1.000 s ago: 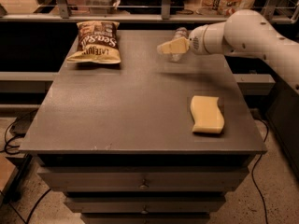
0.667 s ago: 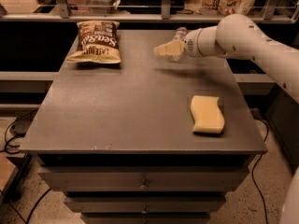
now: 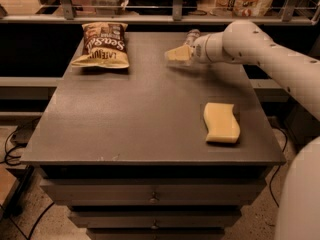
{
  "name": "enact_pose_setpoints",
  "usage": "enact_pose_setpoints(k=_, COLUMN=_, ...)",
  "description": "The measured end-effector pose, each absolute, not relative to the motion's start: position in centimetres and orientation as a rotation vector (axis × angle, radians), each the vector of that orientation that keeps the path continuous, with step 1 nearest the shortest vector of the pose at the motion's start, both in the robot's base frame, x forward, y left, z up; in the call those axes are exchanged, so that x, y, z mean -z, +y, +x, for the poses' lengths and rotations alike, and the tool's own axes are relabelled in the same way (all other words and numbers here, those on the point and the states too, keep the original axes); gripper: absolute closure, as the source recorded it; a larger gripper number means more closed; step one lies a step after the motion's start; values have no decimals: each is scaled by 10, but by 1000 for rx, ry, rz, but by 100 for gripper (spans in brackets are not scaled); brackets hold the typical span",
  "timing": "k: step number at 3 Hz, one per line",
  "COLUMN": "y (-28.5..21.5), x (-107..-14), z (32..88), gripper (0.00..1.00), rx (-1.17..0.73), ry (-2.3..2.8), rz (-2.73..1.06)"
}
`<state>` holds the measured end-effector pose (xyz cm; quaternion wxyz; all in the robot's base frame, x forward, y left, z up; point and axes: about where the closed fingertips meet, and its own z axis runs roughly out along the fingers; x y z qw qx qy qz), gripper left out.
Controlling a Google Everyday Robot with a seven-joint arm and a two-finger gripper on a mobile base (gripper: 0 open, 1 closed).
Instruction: Move water bottle near brown chip bag
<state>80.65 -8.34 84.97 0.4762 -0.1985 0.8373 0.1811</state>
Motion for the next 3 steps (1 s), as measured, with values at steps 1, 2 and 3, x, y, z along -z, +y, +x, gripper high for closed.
enact_pose_setpoints(k=1, y=-98, x=-844, z=815, gripper=41, rx=-424, ry=2061, rz=-408)
enact_pose_setpoints(k=2, y=-108, x=-848, z=818, gripper=64, rx=-405, ry=2052, rz=-370)
enact_pose_setpoints(k=3, y=-106, x=-879, z=815, gripper=87, rx=-379, ry=1995, rz=-425)
